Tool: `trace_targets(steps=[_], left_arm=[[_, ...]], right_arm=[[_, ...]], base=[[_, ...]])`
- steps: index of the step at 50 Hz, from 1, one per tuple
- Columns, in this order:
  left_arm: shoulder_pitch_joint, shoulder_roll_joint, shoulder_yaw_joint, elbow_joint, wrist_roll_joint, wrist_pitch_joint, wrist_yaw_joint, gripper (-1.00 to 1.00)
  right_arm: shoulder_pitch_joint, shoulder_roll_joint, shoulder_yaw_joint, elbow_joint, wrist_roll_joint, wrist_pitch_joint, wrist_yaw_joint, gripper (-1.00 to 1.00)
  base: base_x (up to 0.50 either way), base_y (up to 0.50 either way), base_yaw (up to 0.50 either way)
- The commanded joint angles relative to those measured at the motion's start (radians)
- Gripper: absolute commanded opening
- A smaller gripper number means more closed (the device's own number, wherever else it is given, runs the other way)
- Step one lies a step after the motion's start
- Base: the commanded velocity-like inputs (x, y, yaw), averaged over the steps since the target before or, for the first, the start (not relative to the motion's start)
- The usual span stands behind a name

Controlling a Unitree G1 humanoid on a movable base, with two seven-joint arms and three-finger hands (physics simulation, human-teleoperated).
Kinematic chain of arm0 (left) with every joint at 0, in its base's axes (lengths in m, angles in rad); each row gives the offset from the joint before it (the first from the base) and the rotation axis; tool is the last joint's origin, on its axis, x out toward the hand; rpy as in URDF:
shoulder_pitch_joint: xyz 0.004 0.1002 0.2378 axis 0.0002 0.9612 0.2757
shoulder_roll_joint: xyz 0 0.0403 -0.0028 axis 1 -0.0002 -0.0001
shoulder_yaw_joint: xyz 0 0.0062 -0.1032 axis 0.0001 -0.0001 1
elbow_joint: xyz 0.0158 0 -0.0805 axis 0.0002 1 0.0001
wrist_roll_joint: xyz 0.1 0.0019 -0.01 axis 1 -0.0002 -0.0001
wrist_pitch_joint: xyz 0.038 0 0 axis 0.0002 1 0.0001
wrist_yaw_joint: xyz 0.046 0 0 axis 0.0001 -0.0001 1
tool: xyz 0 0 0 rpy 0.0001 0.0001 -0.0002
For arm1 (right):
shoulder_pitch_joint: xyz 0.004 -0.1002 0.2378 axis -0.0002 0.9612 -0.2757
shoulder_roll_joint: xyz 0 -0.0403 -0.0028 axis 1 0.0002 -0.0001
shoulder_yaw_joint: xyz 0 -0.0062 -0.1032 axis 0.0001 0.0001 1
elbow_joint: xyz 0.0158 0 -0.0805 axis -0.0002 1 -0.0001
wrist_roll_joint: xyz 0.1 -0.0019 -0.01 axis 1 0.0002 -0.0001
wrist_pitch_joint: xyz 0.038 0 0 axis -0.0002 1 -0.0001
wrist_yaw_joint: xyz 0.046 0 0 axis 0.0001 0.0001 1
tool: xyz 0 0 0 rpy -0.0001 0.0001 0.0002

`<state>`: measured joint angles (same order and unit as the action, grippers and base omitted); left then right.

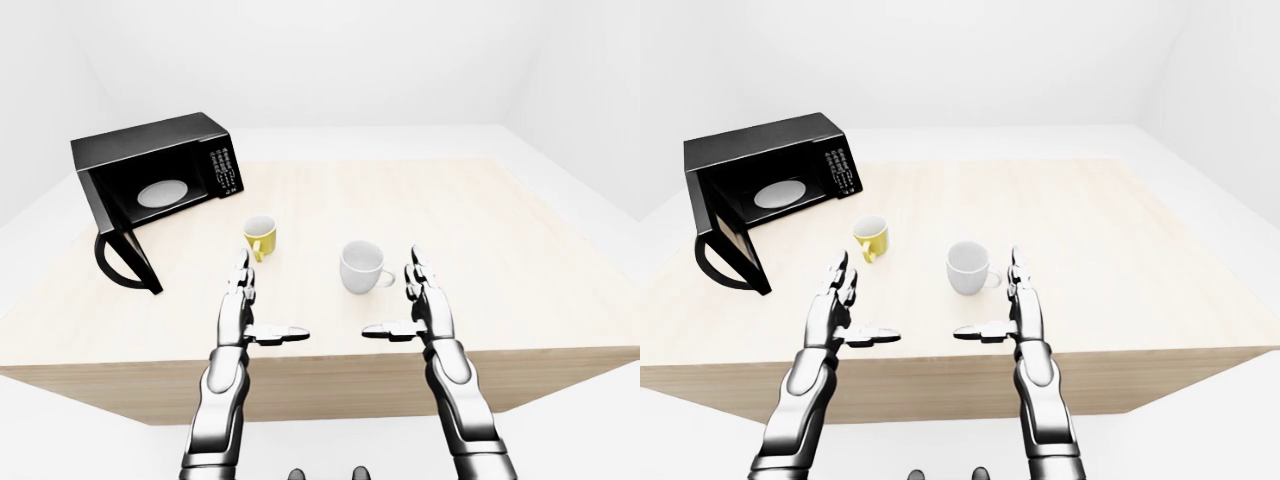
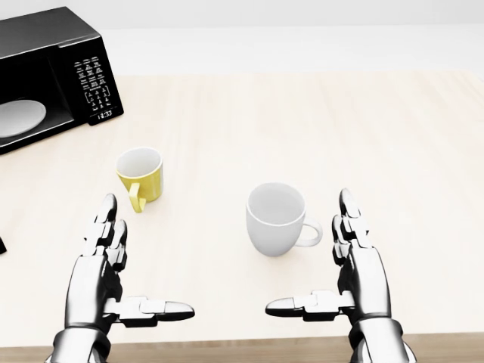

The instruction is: Close the microwave.

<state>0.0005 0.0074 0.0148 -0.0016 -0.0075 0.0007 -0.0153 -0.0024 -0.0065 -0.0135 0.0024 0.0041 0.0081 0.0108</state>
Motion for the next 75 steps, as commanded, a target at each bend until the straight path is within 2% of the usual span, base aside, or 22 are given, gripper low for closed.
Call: trace_targets(steps=[1,8,12,16,18,20,22,23,27,31,55,63,65,75], left_arm=[[0.006,0.012,0.022,-0.016,-0.011,0.006,-0.026,1.00],[0.008,0.011,0.021,-0.018,-0.009,0.005,-0.026,1.00],[0.020,0.012,0.022,-0.053,-0.013,0.022,-0.031,1.00],[0.023,0.010,0.022,-0.059,-0.013,0.025,-0.032,1.00],[0.026,0.010,0.021,-0.069,-0.013,0.030,-0.033,1.00],[0.042,0.010,0.021,-0.117,-0.019,0.054,-0.037,1.00],[0.070,0.008,0.021,-0.194,-0.030,0.087,-0.045,1.00],[0.115,0.007,0.021,-0.321,-0.051,0.087,-0.057,1.00],[0.188,0.003,0.042,-0.530,-0.090,0.087,-0.077,1.00],[0.218,-0.005,0.057,-0.614,-0.099,0.087,-0.088,1.00],[0.234,-0.018,0.071,-0.660,-0.118,0.087,-0.107,1.00],[0.250,-0.024,0.077,-0.694,-0.127,0.087,-0.107,1.00],[0.256,-0.026,0.085,-0.722,-0.155,0.087,-0.112,1.00],[0.254,-0.028,0.090,-0.722,-0.160,0.087,-0.114,1.00]], right_arm=[[-0.004,-0.009,-0.018,0.001,0.004,0.021,0.015,1.00],[-0.002,-0.009,-0.018,0.000,0.007,0.019,0.016,1.00],[0.010,-0.008,-0.014,-0.039,0.007,0.038,0.018,1.00],[0.008,-0.007,-0.015,-0.028,0.007,0.029,0.018,1.00],[0.011,-0.007,-0.013,-0.042,0.008,0.037,0.019,1.00],[0.033,-0.005,-0.005,-0.108,0.004,0.072,0.018,1.00],[0.060,-0.003,0.006,-0.185,-0.019,0.079,0.006,1.00],[0.100,0.001,0.025,-0.302,-0.036,0.079,0.003,1.00],[0.165,0.007,0.065,-0.487,-0.078,0.079,-0.008,1.00],[0.187,0.007,0.078,-0.550,-0.091,0.079,-0.016,1.00],[0.192,0.006,0.085,-0.568,-0.095,0.079,-0.031,1.00],[0.211,0.006,0.093,-0.640,-0.091,0.079,-0.040,1.00],[0.208,0.003,0.098,-0.639,-0.125,0.079,-0.057,1.00],[0.210,0.002,0.109,-0.635,-0.133,0.079,-0.053,1.00]], base=[[0.00,0.00,0.00],[0.00,0.00,0.00],[0.00,0.00,0.00],[0.00,0.00,0.00],[0.00,0.00,0.00],[0.00,0.00,0.00],[0.00,0.00,0.00],[0.00,0.00,0.00],[0.00,0.00,0.00],[0.00,0.00,0.00],[0.00,0.00,0.00],[0.00,0.00,0.00],[0.00,0.35,0.00],[0.00,0.50,0.00]])
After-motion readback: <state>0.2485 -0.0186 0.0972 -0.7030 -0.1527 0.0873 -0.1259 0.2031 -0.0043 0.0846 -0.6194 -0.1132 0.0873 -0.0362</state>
